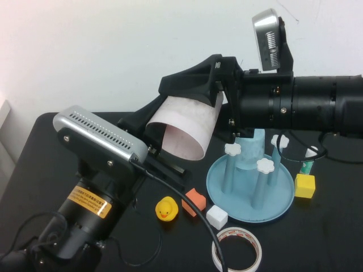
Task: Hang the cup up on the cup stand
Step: Adjust the cup with two arms
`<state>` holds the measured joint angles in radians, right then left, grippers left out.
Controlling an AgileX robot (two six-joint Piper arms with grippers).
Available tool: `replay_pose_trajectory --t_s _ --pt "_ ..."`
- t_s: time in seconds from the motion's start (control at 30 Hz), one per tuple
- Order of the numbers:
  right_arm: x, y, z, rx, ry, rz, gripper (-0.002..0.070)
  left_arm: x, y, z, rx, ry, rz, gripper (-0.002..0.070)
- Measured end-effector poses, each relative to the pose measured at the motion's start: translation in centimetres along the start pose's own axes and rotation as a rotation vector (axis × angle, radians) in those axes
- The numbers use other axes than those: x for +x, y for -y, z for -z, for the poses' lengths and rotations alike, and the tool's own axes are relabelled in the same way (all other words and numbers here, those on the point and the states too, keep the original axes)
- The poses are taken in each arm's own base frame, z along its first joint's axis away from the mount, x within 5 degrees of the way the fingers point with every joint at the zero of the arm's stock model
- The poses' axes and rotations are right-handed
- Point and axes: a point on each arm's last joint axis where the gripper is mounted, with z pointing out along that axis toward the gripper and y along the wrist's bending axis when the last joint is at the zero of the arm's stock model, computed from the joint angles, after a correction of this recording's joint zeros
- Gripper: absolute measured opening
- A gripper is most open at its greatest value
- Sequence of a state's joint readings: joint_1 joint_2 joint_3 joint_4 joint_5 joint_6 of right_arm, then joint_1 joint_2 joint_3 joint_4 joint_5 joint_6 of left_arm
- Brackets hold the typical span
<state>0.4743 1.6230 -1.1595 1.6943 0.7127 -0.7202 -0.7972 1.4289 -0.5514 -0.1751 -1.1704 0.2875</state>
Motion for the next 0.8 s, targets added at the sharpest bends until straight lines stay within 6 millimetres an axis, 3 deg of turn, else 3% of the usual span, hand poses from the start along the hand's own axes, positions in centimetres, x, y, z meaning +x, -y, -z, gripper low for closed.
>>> replay_pose_trajectory --t_s 0.37,0.5,0.8 --pt "-0.01 0.28 -0.15 0.005 -0.003 -0.008 0.0692 0.11 -0.07 0.00 -0.007 -0.012 -0.038 0.0010" --pt "0.03 0.25 -0.18 0.004 -0.004 0.022 0.0599 0.10 -0.09 0.00 -0.010 -0.011 -0.038 0.0010" --pt "-0.09 0.35 -0.18 0.014 0.009 0.033 0.0601 0.14 -0.18 0.00 -0.019 -0.016 -0.033 0.0010"
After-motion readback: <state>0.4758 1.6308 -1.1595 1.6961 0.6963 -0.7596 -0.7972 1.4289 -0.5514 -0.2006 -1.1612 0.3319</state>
